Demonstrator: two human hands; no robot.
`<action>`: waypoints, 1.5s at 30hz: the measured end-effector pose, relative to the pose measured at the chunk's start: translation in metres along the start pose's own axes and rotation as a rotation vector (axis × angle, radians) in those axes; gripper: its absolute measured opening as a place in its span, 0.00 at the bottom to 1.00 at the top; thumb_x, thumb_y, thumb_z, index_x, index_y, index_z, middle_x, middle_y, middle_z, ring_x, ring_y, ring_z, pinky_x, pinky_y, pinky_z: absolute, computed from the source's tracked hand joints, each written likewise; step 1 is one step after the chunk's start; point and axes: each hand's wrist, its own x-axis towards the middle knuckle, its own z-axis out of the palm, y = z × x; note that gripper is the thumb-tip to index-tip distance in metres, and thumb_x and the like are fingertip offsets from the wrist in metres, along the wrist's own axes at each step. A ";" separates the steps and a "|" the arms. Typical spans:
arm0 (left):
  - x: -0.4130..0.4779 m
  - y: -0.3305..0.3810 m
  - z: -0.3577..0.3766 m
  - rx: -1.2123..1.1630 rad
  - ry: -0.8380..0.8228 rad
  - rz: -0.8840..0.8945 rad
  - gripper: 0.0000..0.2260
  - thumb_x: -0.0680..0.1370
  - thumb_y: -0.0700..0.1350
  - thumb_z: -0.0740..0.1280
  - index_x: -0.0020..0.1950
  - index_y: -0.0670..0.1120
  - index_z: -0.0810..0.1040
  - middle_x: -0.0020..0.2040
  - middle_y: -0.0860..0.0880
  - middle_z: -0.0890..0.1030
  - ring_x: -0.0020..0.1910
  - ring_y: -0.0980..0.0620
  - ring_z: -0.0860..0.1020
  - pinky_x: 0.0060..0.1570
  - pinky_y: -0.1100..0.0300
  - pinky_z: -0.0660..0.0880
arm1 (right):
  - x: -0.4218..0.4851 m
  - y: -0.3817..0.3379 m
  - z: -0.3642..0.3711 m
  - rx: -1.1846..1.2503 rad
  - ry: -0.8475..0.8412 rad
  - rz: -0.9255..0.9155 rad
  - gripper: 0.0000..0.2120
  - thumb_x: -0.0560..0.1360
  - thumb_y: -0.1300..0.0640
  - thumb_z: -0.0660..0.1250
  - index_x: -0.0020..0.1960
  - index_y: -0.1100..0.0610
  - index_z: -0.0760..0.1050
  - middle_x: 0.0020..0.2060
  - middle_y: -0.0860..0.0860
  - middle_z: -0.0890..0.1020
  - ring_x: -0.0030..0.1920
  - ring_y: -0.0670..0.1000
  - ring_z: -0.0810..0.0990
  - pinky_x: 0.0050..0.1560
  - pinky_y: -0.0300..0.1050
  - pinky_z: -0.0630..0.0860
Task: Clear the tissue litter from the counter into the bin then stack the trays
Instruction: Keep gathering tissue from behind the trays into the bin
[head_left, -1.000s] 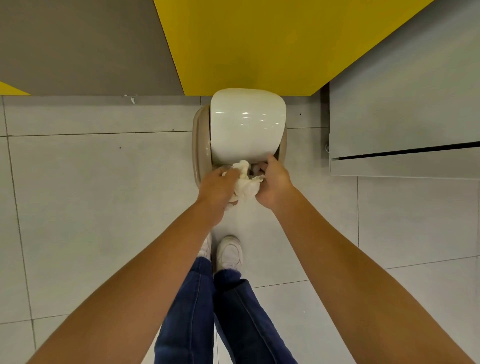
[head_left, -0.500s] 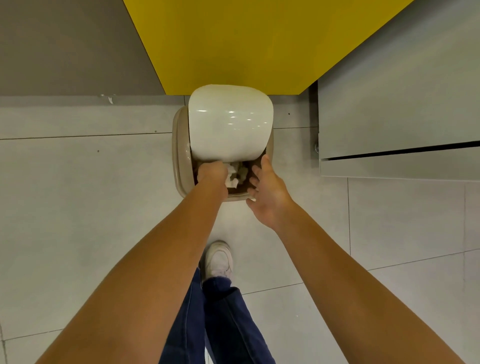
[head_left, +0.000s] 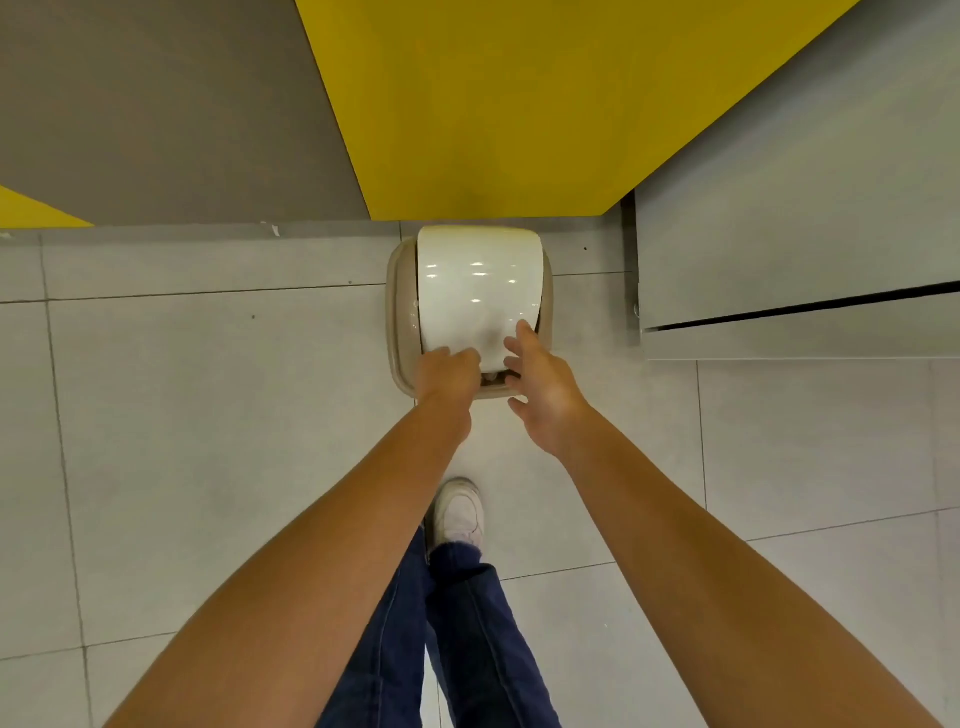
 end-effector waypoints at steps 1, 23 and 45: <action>-0.009 0.000 -0.004 0.041 0.007 0.033 0.13 0.79 0.40 0.61 0.63 0.42 0.73 0.56 0.46 0.75 0.50 0.50 0.73 0.48 0.61 0.68 | -0.011 -0.004 0.001 -0.058 0.010 -0.027 0.27 0.80 0.41 0.52 0.74 0.53 0.62 0.72 0.52 0.65 0.72 0.55 0.64 0.71 0.51 0.59; -0.298 0.109 -0.131 0.400 0.230 0.950 0.17 0.76 0.44 0.67 0.65 0.47 0.74 0.65 0.50 0.76 0.64 0.53 0.72 0.57 0.66 0.65 | -0.287 -0.123 -0.015 -0.488 0.079 -0.799 0.17 0.79 0.50 0.60 0.62 0.59 0.75 0.61 0.53 0.77 0.61 0.52 0.74 0.52 0.39 0.66; -0.445 0.297 -0.265 0.333 0.399 1.399 0.17 0.76 0.47 0.66 0.65 0.49 0.73 0.64 0.51 0.75 0.62 0.55 0.73 0.56 0.67 0.66 | -0.458 -0.305 0.067 -0.414 0.214 -1.324 0.13 0.78 0.51 0.61 0.57 0.56 0.78 0.54 0.48 0.79 0.53 0.45 0.75 0.52 0.37 0.66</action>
